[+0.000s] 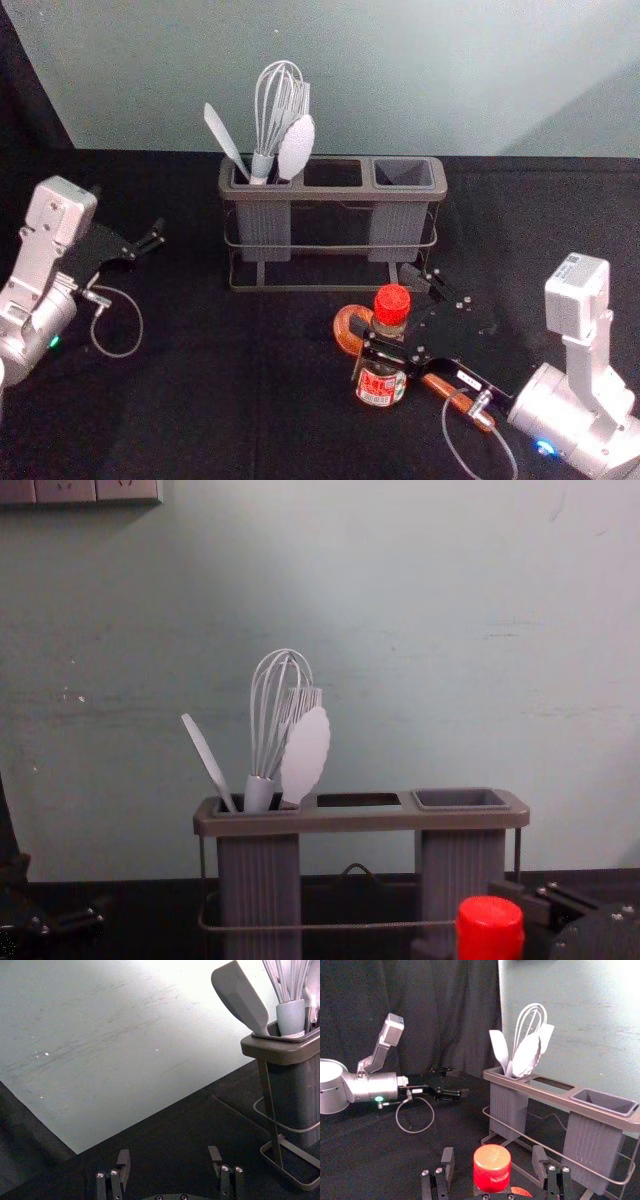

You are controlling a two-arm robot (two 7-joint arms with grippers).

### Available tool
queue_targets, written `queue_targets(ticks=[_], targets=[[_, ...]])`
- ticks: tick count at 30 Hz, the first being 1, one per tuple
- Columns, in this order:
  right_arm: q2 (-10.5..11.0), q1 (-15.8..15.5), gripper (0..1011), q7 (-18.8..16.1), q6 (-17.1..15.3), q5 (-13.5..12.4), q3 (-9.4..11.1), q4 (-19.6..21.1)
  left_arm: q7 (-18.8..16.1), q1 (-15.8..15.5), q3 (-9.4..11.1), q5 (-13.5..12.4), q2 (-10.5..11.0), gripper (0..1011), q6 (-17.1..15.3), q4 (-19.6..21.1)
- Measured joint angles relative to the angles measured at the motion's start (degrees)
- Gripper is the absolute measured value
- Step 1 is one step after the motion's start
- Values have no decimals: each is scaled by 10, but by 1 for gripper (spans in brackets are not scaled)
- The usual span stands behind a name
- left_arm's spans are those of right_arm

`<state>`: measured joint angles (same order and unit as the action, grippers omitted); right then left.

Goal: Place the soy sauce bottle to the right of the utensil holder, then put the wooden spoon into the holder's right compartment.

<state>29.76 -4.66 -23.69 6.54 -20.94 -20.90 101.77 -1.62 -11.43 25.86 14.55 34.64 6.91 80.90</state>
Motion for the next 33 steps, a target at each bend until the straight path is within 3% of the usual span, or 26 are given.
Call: queue_targets(ticks=[7, 20, 26, 28, 33], targets=[[-14, 4, 983, -8, -1, 6, 1, -8, 0, 0, 0, 0, 0, 1011, 0, 0], [-24, -1, 658, -15, -1, 6, 9, -8, 0, 0, 0, 0, 0, 1011, 0, 0], [-23, -6, 433, -15, -1, 6, 15, -2, 0, 0, 0, 0, 0, 1011, 0, 0], [-22, -8, 387, -15, -2, 6, 17, 0, 0, 0, 0, 0, 0, 1011, 0, 0], [-19, -18, 382, -15, -4, -2, 24, 20, 0, 0, 0, 0, 0, 1011, 0, 0]])
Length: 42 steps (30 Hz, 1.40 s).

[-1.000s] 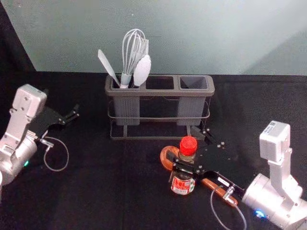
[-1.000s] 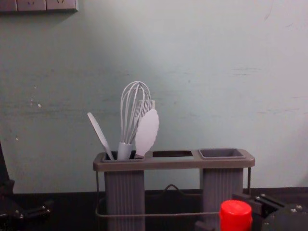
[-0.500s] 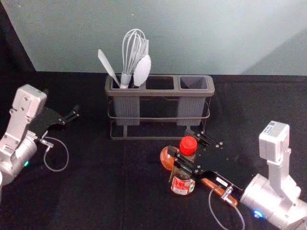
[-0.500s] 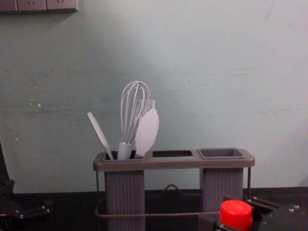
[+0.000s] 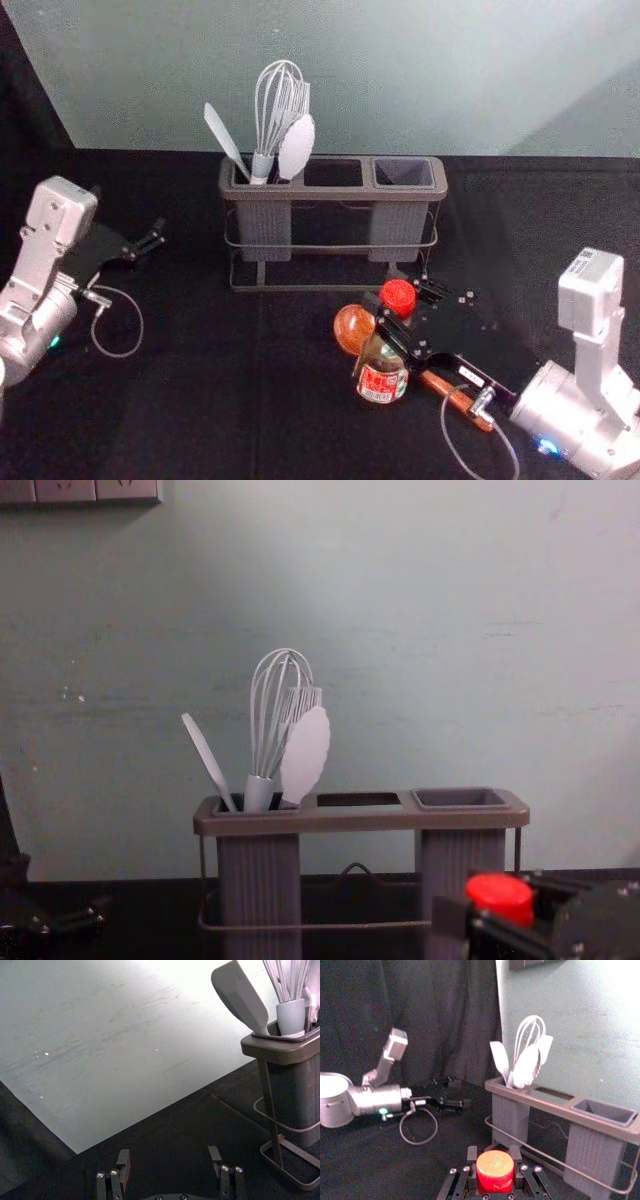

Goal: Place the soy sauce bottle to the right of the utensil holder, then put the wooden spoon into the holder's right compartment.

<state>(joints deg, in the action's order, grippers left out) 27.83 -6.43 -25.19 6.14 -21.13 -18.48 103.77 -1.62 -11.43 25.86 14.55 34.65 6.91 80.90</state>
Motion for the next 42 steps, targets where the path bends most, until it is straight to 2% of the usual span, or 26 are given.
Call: queue_targets(ticks=[8, 11, 18, 21, 30, 34, 42], targets=[[12, -15, 382, 4, -5, -9, 19, 42, 0, 0, 0, 0, 0, 1011, 0, 0], [19, -21, 383, 12, -7, -14, 35, 54, 0, 0, 0, 0, 0, 1011, 0, 0], [27, -29, 382, 24, -8, -19, 68, 54, 0, 0, 0, 0, 0, 1011, 0, 0], [28, -29, 383, 30, -6, -18, 86, 42, 0, 0, 0, 0, 0, 1011, 0, 0], [24, -10, 382, 38, -7, -10, 110, 0, 0, 0, 0, 0, 0, 1011, 0, 0], [21, 1, 382, 38, -8, -8, 113, -14, 0, 0, 0, 0, 0, 1011, 0, 0], [4, 43, 382, 35, -10, -5, 110, -64, 0, 0, 0, 0, 0, 1011, 0, 0]])
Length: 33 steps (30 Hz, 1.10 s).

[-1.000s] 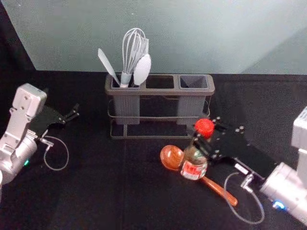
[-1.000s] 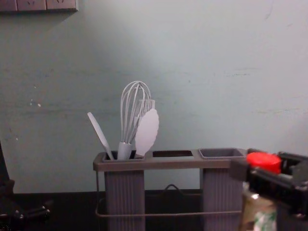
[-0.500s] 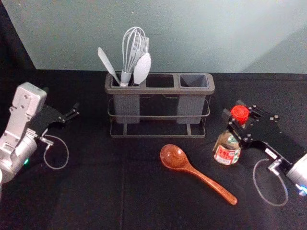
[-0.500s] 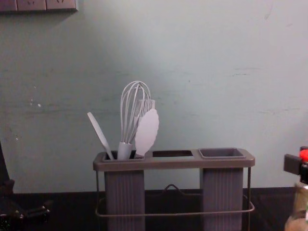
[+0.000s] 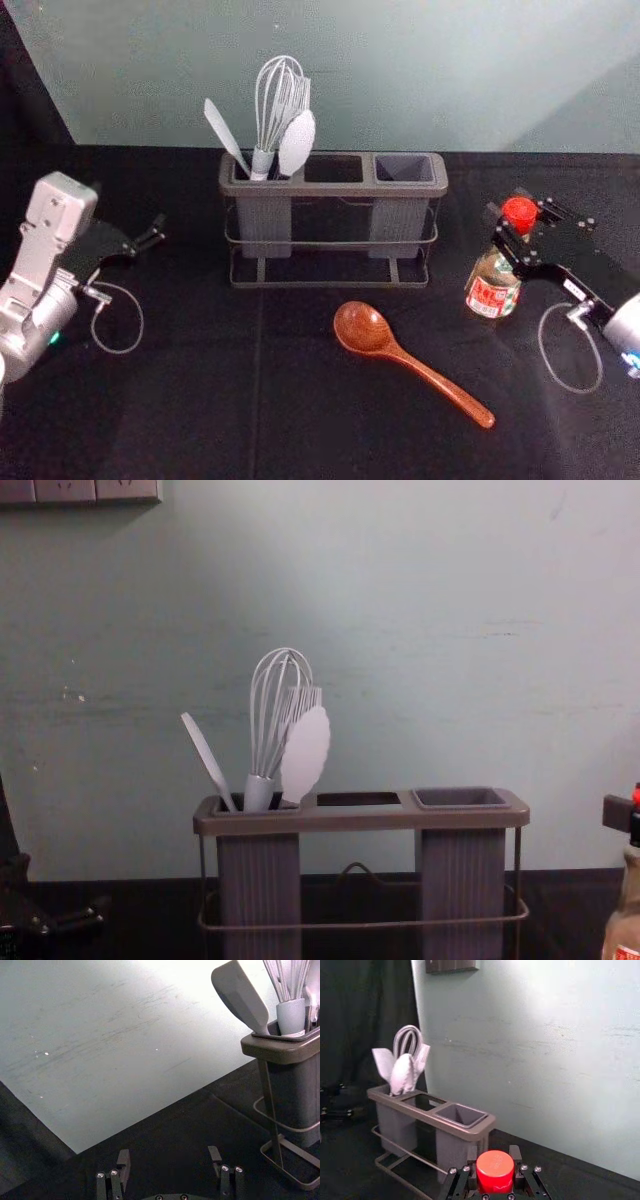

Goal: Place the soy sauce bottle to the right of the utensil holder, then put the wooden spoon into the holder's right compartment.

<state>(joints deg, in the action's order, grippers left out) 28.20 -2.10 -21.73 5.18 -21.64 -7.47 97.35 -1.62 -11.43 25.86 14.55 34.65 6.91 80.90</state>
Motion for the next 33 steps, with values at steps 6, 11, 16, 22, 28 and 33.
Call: queue_targets(ticks=[6, 11, 16, 22, 28, 33], targets=[[-12, 33, 382, -5, 0, 1, -8, -36, 0, 0, 0, 0, 0, 1011, 0, 0], [-21, 58, 382, -10, 2, 3, -15, -64, 0, 0, 0, 0, 0, 1011, 0, 0], [-27, 76, 382, -14, 3, 4, -21, -84, 0, 0, 0, 0, 0, 1011, 0, 0], [-34, 93, 382, -16, 8, 3, -24, -105, 0, 0, 0, 0, 0, 1011, 0, 0], [-44, 109, 382, -18, 12, -2, -27, -125, 0, 0, 0, 0, 0, 1011, 0, 0], [-51, 122, 382, -19, 14, -3, -33, -141, 0, 0, 0, 0, 0, 1011, 0, 0]])
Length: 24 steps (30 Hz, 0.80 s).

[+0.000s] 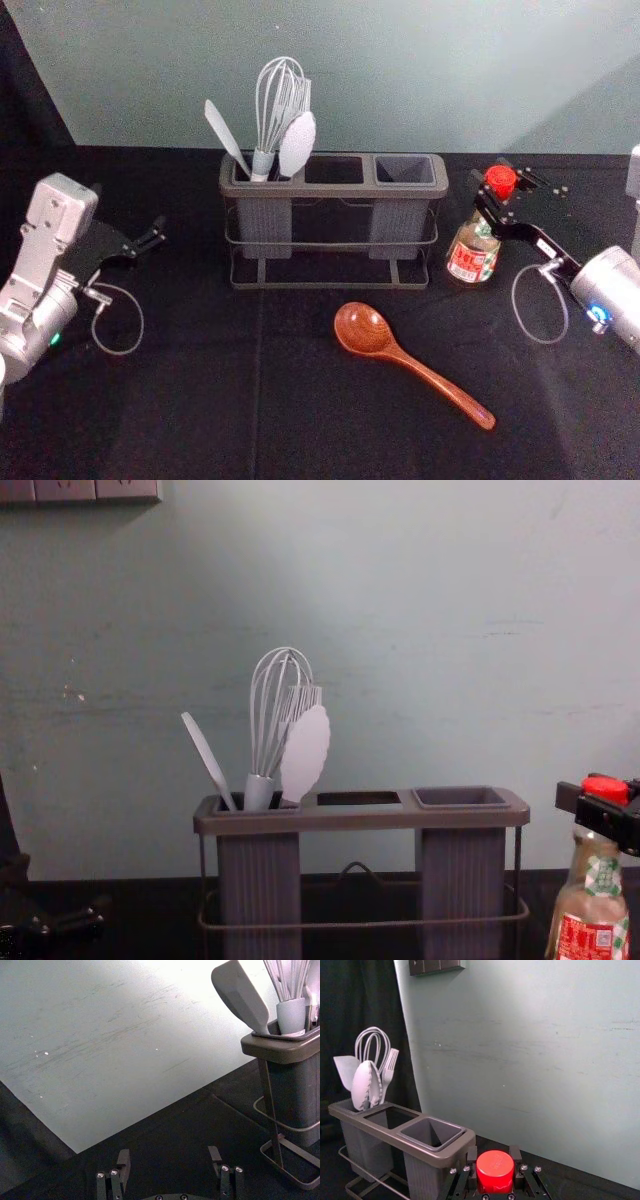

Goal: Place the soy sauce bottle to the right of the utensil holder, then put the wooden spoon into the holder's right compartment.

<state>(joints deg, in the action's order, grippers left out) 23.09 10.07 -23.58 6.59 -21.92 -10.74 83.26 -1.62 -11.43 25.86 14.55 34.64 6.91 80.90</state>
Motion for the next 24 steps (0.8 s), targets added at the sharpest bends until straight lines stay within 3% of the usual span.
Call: queue_targets(ticks=[24], targets=[[-22, 39, 382, -2, 13, 0, -8, -60, 0, 0, 0, 0, 0, 1011, 0, 0]])
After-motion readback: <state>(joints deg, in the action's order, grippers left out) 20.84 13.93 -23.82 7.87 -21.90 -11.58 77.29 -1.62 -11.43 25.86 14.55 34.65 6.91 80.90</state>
